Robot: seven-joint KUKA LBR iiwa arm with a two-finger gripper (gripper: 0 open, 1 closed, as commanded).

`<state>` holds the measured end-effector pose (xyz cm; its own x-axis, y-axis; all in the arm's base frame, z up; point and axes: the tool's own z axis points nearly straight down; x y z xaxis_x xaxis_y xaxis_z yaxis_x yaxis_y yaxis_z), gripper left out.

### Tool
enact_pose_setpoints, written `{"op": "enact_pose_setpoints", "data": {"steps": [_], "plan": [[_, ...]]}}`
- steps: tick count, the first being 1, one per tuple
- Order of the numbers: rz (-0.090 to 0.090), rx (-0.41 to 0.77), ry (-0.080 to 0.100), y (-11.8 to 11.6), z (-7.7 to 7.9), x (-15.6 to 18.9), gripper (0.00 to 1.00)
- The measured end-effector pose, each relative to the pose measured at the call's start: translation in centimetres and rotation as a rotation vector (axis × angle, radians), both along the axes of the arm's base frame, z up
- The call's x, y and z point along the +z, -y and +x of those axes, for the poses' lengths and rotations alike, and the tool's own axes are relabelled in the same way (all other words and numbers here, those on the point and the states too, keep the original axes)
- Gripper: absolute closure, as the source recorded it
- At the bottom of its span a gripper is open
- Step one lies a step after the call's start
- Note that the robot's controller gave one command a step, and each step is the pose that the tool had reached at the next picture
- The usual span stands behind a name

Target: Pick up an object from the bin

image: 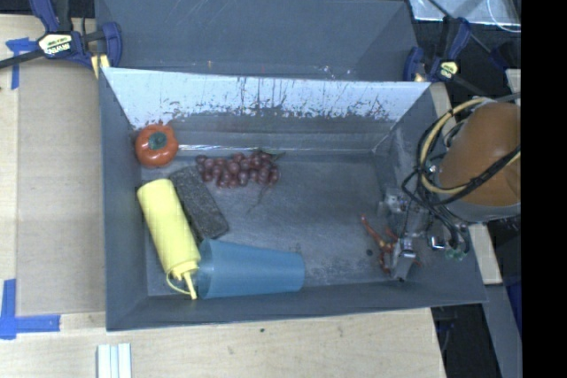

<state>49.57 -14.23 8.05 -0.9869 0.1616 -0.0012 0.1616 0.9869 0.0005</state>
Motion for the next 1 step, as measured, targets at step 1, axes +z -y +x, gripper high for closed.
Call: {"op": "enact_pose_setpoints", "data": {"steps": [1], "plan": [[0.001,-0.126,0.015,1.4,-0.86,-0.79,0.0]]}}
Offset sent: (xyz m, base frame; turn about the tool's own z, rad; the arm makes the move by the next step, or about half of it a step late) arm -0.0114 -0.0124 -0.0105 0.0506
